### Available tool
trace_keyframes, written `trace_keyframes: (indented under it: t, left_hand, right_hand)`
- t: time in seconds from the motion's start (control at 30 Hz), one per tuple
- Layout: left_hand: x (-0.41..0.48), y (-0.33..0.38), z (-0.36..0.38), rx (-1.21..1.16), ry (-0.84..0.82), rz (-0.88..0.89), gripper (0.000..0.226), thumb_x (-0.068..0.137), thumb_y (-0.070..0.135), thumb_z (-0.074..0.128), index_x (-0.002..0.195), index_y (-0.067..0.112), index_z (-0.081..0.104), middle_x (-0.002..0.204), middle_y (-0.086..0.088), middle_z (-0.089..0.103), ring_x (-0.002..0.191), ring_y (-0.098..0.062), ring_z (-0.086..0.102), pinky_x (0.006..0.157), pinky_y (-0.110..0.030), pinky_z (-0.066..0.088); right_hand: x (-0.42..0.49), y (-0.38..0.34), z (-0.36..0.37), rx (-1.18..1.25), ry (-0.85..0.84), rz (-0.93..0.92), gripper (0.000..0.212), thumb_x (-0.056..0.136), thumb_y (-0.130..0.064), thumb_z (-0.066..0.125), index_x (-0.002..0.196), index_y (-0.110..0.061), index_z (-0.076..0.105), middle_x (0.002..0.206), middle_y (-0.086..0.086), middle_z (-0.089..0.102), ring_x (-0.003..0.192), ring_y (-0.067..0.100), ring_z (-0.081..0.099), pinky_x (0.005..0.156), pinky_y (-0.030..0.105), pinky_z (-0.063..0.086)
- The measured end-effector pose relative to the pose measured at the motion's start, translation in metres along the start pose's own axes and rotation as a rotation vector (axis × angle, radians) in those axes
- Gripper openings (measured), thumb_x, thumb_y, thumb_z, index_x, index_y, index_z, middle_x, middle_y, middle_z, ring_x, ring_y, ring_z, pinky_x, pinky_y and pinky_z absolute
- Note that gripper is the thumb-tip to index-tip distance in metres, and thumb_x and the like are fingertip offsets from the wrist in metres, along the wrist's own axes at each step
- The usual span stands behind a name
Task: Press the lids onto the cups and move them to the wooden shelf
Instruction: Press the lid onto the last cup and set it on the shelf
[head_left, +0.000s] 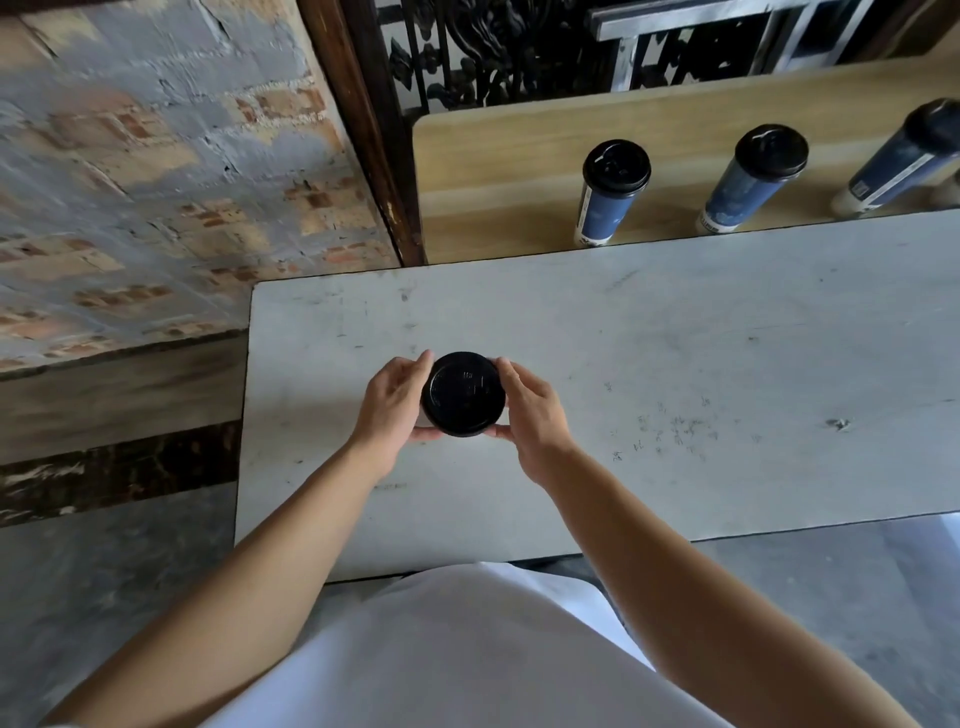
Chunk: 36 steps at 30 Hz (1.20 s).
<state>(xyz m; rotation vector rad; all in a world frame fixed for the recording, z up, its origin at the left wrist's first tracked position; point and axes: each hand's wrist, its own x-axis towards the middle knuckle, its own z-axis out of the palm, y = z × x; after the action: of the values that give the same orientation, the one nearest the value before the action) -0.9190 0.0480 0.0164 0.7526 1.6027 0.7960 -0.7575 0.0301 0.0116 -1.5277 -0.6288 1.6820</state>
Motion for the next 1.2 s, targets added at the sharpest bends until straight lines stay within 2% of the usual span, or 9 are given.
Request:
trace_keyframes:
  t: [0.1, 0.27, 0.43, 0.57, 0.7, 0.83, 0.97, 1.1, 1.2]
  left_hand:
    - [0.006, 0.002, -0.006, 0.015, -0.03, 0.008, 0.037, 0.099, 0.048, 0.059, 0.094, 0.012, 0.063, 0.1, 0.002, 0.064, 0.102, -0.014, 0.063, 0.062, -0.048, 0.065]
    - [0.012, 0.011, -0.022, 0.094, -0.231, 0.121, 0.029, 0.107, 0.036, 0.046, 0.099, 0.04, 0.074, 0.105, 0.023, 0.07, 0.117, -0.01, 0.059, 0.064, -0.045, 0.064]
    - [0.017, 0.02, -0.023, 0.159, -0.32, 0.181, 0.035, 0.111, 0.026, 0.038, 0.113, 0.038, 0.071, 0.117, 0.019, 0.068, 0.121, -0.009, 0.058, 0.064, -0.049, 0.064]
    - [0.012, 0.022, -0.019, 0.165, -0.271, 0.209, 0.049, 0.111, 0.018, 0.032, 0.106, 0.044, 0.074, 0.114, 0.02, 0.068, 0.119, -0.014, 0.059, 0.062, -0.049, 0.064]
    - [0.006, 0.015, -0.019, -0.027, -0.234, 0.099, 0.053, 0.106, 0.009, 0.033, 0.111, 0.04, 0.076, 0.123, 0.015, 0.069, 0.126, -0.023, 0.058, 0.068, -0.049, 0.064]
    - [0.001, 0.007, -0.023, -0.185, -0.4, -0.001, 0.065, 0.076, 0.005, 0.047, 0.121, 0.045, 0.071, 0.135, 0.003, 0.066, 0.125, -0.024, 0.063, 0.083, -0.051, 0.062]
    - [0.002, 0.004, -0.033, -0.086, -0.509, 0.09, 0.081, 0.071, -0.001, 0.072, 0.132, 0.052, 0.061, 0.132, 0.007, 0.069, 0.129, -0.014, 0.062, 0.093, -0.043, 0.06]
    - [0.007, 0.012, -0.045, 0.062, -0.573, 0.098, 0.085, 0.077, -0.003, 0.079, 0.129, 0.061, 0.057, 0.13, 0.012, 0.07, 0.128, -0.01, 0.062, 0.1, -0.034, 0.057]
    - [0.007, 0.013, -0.047, 0.101, -0.591, 0.088, 0.086, 0.084, -0.007, 0.075, 0.132, 0.06, 0.053, 0.13, 0.01, 0.07, 0.127, -0.009, 0.062, 0.101, -0.029, 0.055]
  right_hand:
    - [0.007, -0.013, -0.002, -0.117, -0.059, 0.016, 0.029, 0.102, -0.042, 0.051, 0.109, -0.027, 0.075, 0.097, -0.01, 0.071, 0.092, 0.007, 0.065, 0.065, 0.036, 0.064]
    - [0.016, -0.027, 0.007, -0.404, -0.11, -0.048, 0.026, 0.105, -0.027, 0.048, 0.12, -0.013, 0.064, 0.114, 0.007, 0.067, 0.1, 0.03, 0.069, 0.073, 0.049, 0.064]
    - [0.014, -0.029, 0.017, -0.378, 0.017, -0.095, 0.028, 0.104, -0.027, 0.041, 0.108, -0.022, 0.068, 0.109, 0.006, 0.067, 0.085, 0.023, 0.07, 0.053, 0.036, 0.062]
    - [0.012, -0.032, 0.015, -0.268, -0.012, -0.084, 0.028, 0.106, -0.027, 0.045, 0.116, -0.031, 0.07, 0.117, 0.001, 0.064, 0.103, 0.024, 0.064, 0.065, 0.051, 0.064]
    - [0.005, -0.021, -0.006, -0.001, -0.282, 0.0, 0.03, 0.097, -0.035, 0.065, 0.127, -0.036, 0.064, 0.134, -0.007, 0.061, 0.129, 0.014, 0.054, 0.083, 0.043, 0.063]
    - [0.004, -0.009, -0.013, -0.207, -0.319, -0.113, 0.087, 0.076, -0.004, 0.086, 0.147, -0.035, 0.047, 0.137, -0.022, 0.059, 0.124, -0.007, 0.052, 0.087, 0.015, 0.052]
    - [0.007, -0.014, -0.009, -0.299, -0.283, -0.157, 0.089, 0.07, 0.002, 0.088, 0.143, -0.034, 0.05, 0.134, -0.016, 0.063, 0.125, 0.002, 0.055, 0.1, 0.03, 0.049]
    - [0.008, -0.02, -0.01, -0.383, -0.306, -0.183, 0.086, 0.068, -0.001, 0.09, 0.136, -0.038, 0.055, 0.125, -0.022, 0.067, 0.115, -0.01, 0.057, 0.088, 0.016, 0.046]
    - [0.009, -0.017, -0.009, -0.382, -0.303, -0.175, 0.089, 0.069, -0.002, 0.09, 0.142, -0.036, 0.053, 0.127, -0.019, 0.067, 0.123, 0.0, 0.057, 0.094, 0.024, 0.052]
